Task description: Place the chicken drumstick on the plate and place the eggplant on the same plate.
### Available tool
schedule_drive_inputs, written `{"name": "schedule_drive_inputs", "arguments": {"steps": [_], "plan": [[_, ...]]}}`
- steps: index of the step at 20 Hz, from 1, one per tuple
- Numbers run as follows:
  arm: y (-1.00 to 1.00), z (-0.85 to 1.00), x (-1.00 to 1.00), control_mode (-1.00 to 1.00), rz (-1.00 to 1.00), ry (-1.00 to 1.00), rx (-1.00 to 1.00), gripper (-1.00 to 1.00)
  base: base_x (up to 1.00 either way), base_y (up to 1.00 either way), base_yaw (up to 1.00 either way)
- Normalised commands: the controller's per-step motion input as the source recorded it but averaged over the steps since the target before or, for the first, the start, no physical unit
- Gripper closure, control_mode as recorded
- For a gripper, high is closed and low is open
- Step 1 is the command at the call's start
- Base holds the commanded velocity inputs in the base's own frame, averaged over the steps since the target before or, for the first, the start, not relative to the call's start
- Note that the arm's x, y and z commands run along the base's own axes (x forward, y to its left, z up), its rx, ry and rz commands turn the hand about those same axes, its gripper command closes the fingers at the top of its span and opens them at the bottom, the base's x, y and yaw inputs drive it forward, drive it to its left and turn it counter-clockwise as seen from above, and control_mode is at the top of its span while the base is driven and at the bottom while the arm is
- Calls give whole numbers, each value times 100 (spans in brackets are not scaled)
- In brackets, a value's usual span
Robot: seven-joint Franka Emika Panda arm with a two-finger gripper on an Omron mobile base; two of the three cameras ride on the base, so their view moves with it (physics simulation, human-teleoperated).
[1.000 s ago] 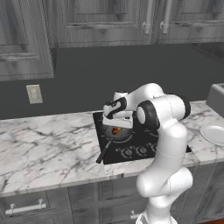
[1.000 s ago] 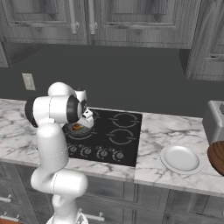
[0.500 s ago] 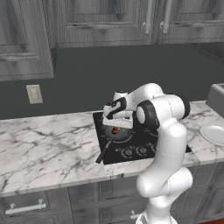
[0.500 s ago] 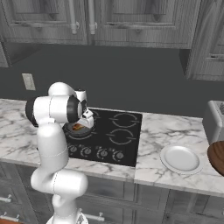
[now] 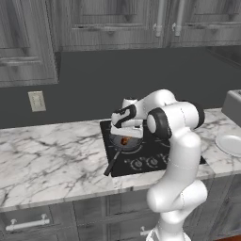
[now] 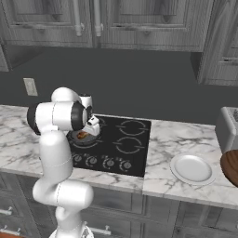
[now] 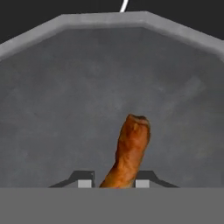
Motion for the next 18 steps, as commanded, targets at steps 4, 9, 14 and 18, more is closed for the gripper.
{"name": "schedule_drive_inputs", "arguments": {"steps": [4, 9, 14, 18], "plan": [[-3, 34, -2, -100, 0, -2, 0, 100, 0, 0, 0], [-16, 58, -30, -100, 0, -5, 0, 100, 0, 0, 0], [-46, 46, -52, -100, 0, -5, -1, 100, 0, 0, 0], [-61, 50, -69, -100, 0, -4, -1, 100, 0, 0, 0]]}}
